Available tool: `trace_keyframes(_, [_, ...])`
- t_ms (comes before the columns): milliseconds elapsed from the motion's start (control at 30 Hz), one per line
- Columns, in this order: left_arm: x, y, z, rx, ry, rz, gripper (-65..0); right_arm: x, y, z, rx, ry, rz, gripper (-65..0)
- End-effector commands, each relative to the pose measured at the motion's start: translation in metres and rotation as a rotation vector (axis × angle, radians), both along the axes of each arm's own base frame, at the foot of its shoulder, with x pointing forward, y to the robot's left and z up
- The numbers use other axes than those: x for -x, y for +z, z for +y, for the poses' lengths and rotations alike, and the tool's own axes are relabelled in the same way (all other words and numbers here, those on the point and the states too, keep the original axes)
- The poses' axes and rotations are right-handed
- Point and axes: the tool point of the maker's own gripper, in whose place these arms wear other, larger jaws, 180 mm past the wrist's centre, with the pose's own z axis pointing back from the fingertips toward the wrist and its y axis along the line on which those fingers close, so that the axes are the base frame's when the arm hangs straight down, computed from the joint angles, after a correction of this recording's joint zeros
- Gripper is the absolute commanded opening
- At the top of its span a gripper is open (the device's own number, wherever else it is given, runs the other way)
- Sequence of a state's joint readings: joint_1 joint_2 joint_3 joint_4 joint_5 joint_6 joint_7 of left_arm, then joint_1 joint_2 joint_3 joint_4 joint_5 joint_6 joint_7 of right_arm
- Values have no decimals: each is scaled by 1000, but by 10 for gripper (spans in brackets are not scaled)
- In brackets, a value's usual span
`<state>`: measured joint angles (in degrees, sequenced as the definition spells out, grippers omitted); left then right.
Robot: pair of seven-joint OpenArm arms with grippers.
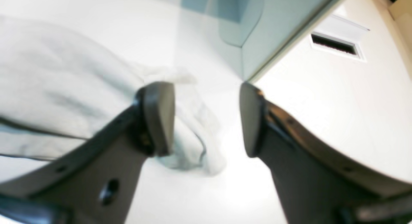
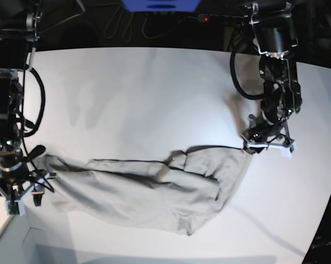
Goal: Layout the t-shirt on the table in an organized manner, then fold the t-shirt properly
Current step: 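Lower the shirt onto the table, stretching it between both grippers, then regrasp the shirt edge with the right gripper and pull it outward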
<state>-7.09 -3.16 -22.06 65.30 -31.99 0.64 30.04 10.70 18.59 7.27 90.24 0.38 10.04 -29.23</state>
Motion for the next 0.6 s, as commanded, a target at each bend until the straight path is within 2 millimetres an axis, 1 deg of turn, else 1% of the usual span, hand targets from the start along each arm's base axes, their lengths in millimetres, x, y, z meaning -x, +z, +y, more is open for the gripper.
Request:
trace_keyframes(0, [-18, 19, 5, -8, 5, -61, -375, -5, 25, 6, -3, 10, -83, -300])
trace_keyframes(67, [-25, 18, 4, 2, 5, -59, -375, -3, 27, 23, -36, 29, -103, -295])
trace_keyframes(133, [-31, 18, 2, 12, 5, -55, -375, -5, 20, 52, -68, 78, -95, -295])
trace_keyframes(233, [-37, 17, 0, 22, 5, -51, -378, -1, 0, 90, -95, 153, -48, -295])
trace_keyframes(300, [-37, 16, 1, 23, 8, -49, -378, 2, -9, 114, -112, 200, -27, -295])
trace_keyframes(400, [-48, 27, 7, -6, 36, -109, -378, 6, -21, 145, -130, 263, 6, -295])
trace_keyframes(433, [-48, 25, 10, -15, 54, -116, -378, 7, -28, 156, -133, 290, 25, -295])
trace_keyframes(500, [-43, 10, 14, -24, 89, -103, -378, 9, -43, 173, -128, 334, 67, -295])
trace_keyframes(567, [-43, 0, 18, -29, 112, -91, -378, 6, -50, 187, -121, 370, 88, -295])
